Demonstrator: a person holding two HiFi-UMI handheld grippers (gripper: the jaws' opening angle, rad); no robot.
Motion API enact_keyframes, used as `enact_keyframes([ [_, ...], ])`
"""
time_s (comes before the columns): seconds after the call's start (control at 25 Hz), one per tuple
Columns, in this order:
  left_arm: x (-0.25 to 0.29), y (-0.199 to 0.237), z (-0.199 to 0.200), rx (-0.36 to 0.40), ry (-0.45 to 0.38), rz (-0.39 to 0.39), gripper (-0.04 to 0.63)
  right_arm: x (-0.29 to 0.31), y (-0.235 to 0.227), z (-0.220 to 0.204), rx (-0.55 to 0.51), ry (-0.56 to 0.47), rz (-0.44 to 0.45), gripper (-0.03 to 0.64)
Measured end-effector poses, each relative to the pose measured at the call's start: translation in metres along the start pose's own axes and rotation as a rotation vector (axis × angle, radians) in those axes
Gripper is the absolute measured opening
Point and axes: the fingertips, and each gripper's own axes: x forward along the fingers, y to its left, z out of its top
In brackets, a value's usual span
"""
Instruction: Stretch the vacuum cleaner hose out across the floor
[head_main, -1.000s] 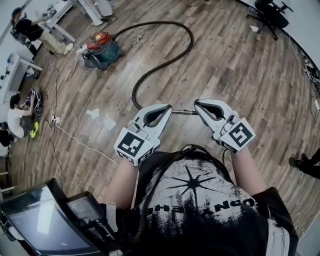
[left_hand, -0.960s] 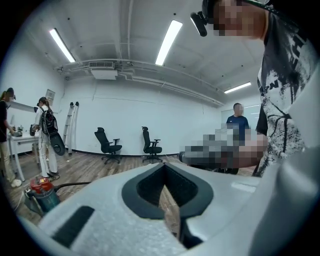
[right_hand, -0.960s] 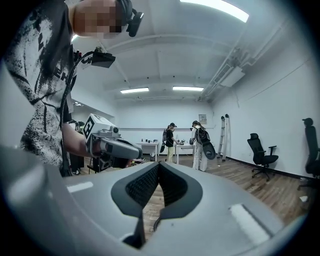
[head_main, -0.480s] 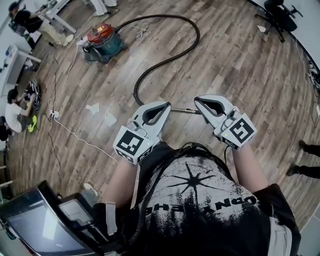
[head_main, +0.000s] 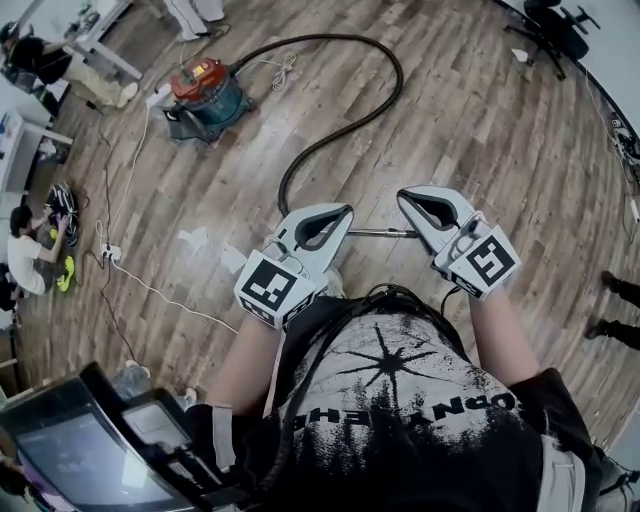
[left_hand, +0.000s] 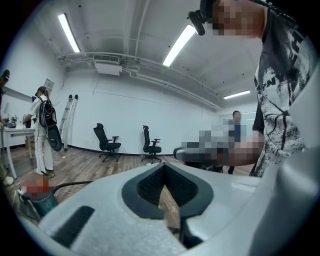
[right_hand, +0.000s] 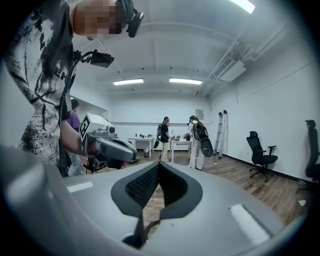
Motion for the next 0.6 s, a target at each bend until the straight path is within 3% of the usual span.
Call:
enact_keyframes([
  [0.36, -0.015, 0.044, -0.016, -0.01, 0.015, -0.011, 0.0, 0.051, 0.0, -0.009, 0.016, 0.025, -0.009, 0.005],
  [0.6, -0.007, 0.044, -0.019, -0.037, 0.004, 0.083, 0.0, 0.053, -0.004, -0.018, 0.003, 0.053, 0.089, 0.006],
])
